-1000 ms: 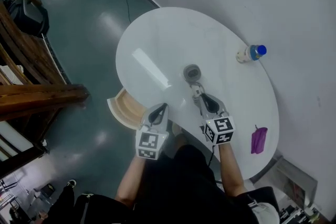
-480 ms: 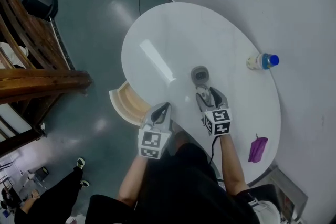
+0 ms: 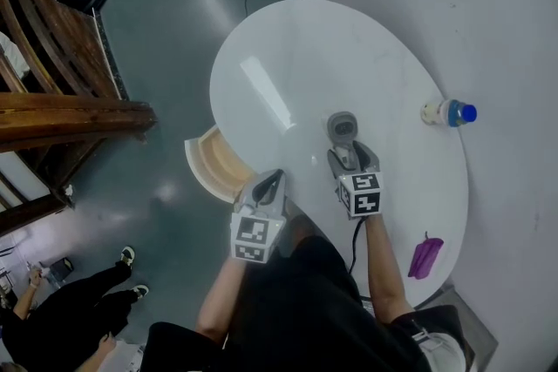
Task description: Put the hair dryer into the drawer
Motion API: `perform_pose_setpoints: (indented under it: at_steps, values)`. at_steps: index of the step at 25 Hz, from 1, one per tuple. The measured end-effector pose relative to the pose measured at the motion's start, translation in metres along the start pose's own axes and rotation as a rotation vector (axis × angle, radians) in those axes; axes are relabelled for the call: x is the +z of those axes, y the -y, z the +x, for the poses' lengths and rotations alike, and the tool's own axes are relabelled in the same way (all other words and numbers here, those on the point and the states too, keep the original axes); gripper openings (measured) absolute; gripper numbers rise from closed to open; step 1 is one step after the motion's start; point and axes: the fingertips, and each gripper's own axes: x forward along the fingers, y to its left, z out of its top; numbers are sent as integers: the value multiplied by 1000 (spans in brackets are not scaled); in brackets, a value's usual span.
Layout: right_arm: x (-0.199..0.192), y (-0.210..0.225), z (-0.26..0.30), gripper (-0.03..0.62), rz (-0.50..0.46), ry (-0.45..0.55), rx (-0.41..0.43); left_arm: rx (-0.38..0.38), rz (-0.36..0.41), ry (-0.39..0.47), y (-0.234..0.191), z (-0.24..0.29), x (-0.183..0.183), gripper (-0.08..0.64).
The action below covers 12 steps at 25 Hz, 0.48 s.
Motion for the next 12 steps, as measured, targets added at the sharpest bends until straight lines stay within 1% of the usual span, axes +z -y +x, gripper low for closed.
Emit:
perform_pose_setpoints:
  at_steps: [4, 12]
  values:
    - [-8, -3, 5, 272, 31, -51, 30, 14, -15, -2, -3, 0, -3, 8]
    - [-10, -2, 7, 270, 49, -74, 36, 47, -43, 4, -10, -9, -9, 8]
